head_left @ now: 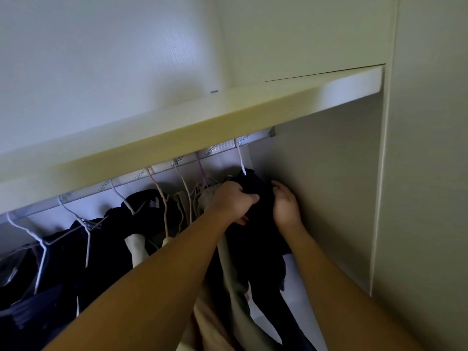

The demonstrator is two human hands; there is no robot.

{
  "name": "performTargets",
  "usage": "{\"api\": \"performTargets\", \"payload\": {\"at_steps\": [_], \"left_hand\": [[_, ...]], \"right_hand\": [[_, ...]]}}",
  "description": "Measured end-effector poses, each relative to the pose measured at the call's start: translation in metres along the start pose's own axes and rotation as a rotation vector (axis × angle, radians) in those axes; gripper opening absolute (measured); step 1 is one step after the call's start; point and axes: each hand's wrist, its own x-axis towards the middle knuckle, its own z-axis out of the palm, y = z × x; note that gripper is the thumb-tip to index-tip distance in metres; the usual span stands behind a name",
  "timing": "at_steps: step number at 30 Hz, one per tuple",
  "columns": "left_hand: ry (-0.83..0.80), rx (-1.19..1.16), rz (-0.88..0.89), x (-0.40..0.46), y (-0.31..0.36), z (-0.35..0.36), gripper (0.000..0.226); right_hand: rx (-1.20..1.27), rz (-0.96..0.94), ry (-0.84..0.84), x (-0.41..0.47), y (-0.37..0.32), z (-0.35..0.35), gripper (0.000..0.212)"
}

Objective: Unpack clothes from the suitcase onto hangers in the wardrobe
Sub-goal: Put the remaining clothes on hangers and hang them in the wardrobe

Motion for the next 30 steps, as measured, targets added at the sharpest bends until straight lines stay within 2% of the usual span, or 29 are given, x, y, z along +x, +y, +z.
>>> {"api": "performTargets", "payload": {"at_steps": [4,8,12,15,16,19,23,28,30], "left_hand": [[0.017,0.018,0.026,-0.009,0.0,-0.002,0.019],[0.022,0.054,0.035,-0.014,0.002,-0.004,0.02],[0.063,0.174,0.074,-0.014,0.001,-0.004,0.021],[0.167,0.276,0.143,-0.01,-0.001,-0.005,0.02],[0.192,0.279,0.159,-0.009,-0.002,-0.005,0.021],[0.272,0.247,0.203,-0.006,-0.005,-0.009,0.023],[0.385,0.19,0.189,-0.005,-0.005,-0.017,0.026],[0.47,0.11,0.131,0.002,0.002,-0.019,0.03],[0.496,0.094,0.099,0.006,0.003,-0.019,0.027]], "right_hand": [[0.036,0.023,-0.009,-0.005,-0.008,-0.007,0.035],[-0.01,0.014,0.005,-0.013,-0.009,-0.011,0.052],[-0.106,0.028,-0.08,-0.017,-0.009,-0.012,0.032],[0.033,0.03,-0.174,-0.008,-0.019,-0.007,0.052],[0.133,0.042,-0.206,-0.004,-0.027,-0.003,0.048],[0.253,0.133,-0.272,0.014,-0.043,0.009,0.037],[0.219,0.29,-0.353,0.026,-0.044,0.014,0.044],[0.217,0.303,-0.477,0.032,-0.031,0.012,0.038],[0.161,0.313,-0.472,0.033,-0.029,0.013,0.028]]}}
